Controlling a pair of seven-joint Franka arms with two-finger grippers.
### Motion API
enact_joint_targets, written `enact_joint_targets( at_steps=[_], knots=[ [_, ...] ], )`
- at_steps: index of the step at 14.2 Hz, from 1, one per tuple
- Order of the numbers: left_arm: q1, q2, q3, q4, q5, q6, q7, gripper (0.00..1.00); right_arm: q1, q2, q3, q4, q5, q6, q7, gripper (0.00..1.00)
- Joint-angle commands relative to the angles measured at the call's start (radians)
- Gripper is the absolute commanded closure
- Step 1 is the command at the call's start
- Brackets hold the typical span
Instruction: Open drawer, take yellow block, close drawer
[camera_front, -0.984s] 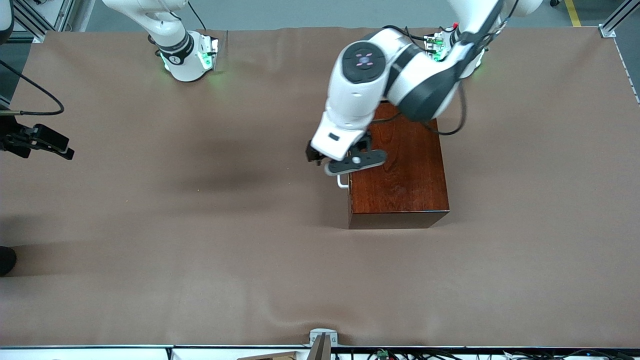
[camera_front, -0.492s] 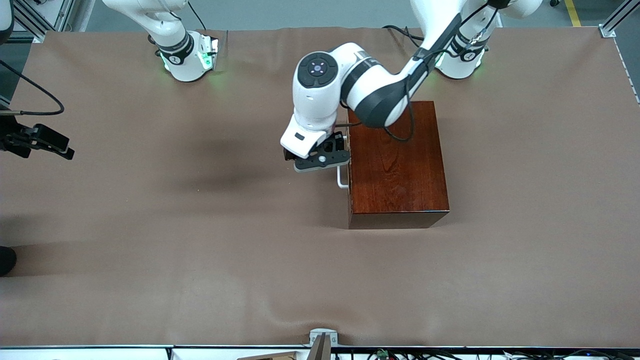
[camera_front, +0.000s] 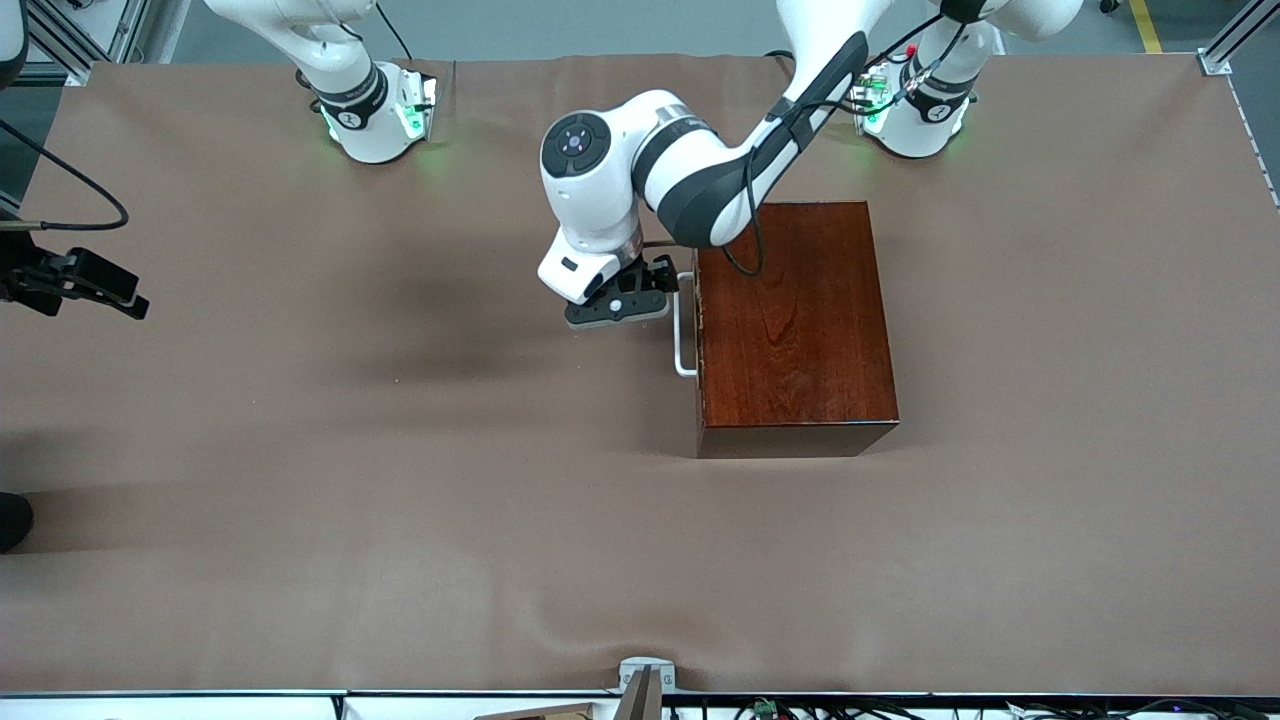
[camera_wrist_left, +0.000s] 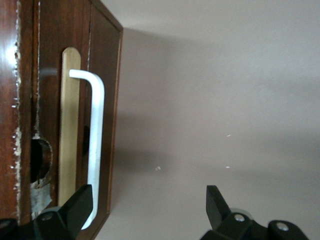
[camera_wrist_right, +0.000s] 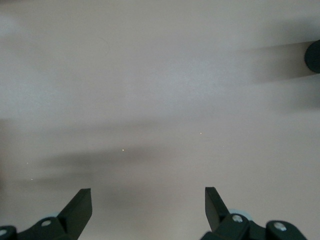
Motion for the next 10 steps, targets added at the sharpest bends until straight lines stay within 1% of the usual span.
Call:
enact_joint_targets(
  at_steps=[1,3,6,10],
  knots=[
    [-0.013,0.021,0.006,0.035,0.026,-0.060,0.043,0.00,-0.015,-0.015,0.012,-0.005,0.011,-0.008,0.010,0.00],
    [-0.013,0.034,0.008,0.035,0.028,-0.062,0.044,0.00,-0.015,-0.015,0.012,-0.005,0.011,-0.008,0.010,0.00],
    [-0.015,0.047,0.008,0.034,0.066,-0.084,0.070,0.00,-0.015,-0.015,0.012,-0.005,0.011,-0.010,0.010,0.00],
    [-0.013,0.063,0.008,0.032,0.070,-0.095,0.070,0.00,-0.015,-0.015,0.012,-0.005,0.011,-0.010,0.008,0.00]
  ],
)
